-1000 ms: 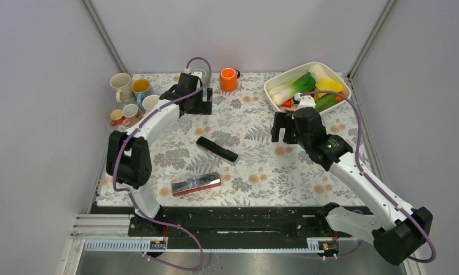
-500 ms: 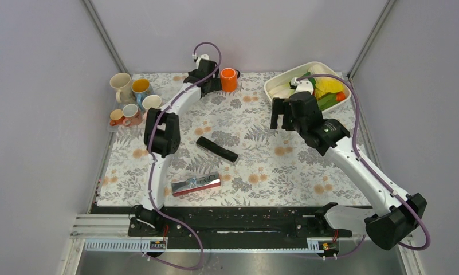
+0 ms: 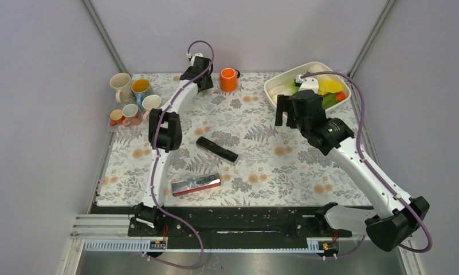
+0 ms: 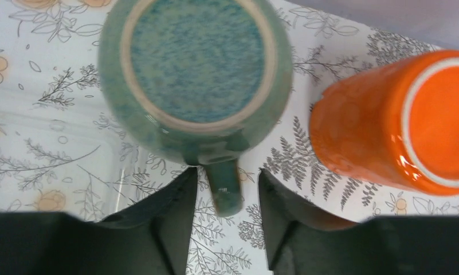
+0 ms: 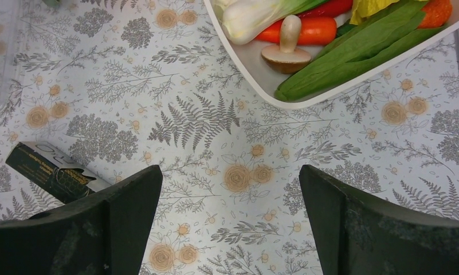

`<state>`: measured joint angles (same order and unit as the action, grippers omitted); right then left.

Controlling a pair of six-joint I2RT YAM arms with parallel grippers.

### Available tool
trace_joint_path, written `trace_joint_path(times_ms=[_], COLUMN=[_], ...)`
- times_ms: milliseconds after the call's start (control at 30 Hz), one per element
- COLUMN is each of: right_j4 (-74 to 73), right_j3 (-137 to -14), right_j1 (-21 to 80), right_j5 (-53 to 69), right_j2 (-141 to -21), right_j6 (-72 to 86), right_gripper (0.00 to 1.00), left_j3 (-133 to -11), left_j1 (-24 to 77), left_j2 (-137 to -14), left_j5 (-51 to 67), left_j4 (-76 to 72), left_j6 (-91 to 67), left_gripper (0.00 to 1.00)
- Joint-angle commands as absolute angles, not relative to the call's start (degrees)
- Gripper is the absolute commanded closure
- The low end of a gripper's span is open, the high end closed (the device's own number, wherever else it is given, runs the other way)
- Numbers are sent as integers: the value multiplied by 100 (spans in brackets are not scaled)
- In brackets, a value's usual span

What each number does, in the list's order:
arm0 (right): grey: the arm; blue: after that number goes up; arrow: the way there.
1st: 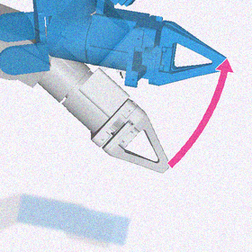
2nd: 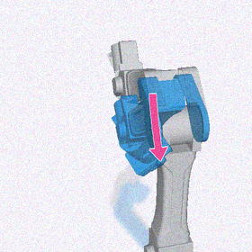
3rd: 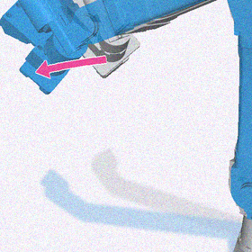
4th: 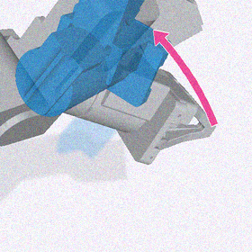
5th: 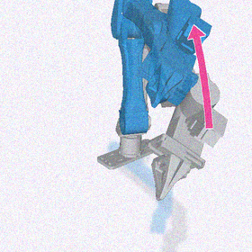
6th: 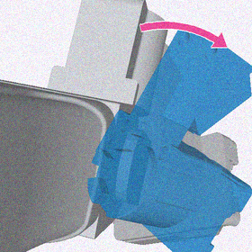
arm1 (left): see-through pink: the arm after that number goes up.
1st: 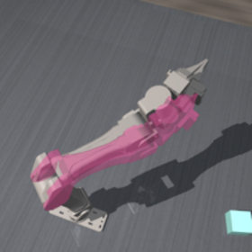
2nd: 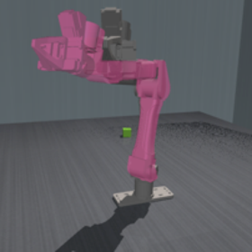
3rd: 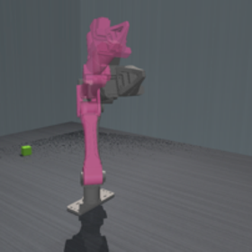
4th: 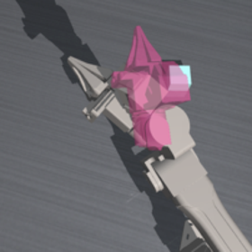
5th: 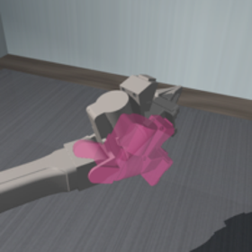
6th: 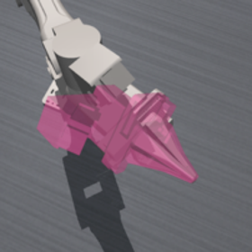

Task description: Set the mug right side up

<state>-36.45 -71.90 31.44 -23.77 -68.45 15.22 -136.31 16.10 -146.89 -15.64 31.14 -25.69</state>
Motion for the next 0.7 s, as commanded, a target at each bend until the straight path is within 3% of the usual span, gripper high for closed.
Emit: trace_joint_path(times_ms=[0,200,367,667], right_j4=[-3657,-3657,-3625,-3405], right_j3=[-7320,-7167,-6930,-6645], right_j1=[3120,3120,3120,3111], right_j5=[-2787,-3103,-3464,-3656], right_j2=[-6455,-5883,-5319,-4883], right_j6=[1472,1500,1533,1379], right_gripper=[1,1,1,1], left_j3=[-14087,-14188,-13823,-11729], left_j1=[1463,1419,1397,1545], left_j2=[-14833,-14923,-14772,-13273], left_j5=[-1089,-915,-644,-44], left_j4=[3243,3414,3579,3310], left_j6=[-2531,-2597,-2446,-2019], left_gripper=[58,72,100,100])
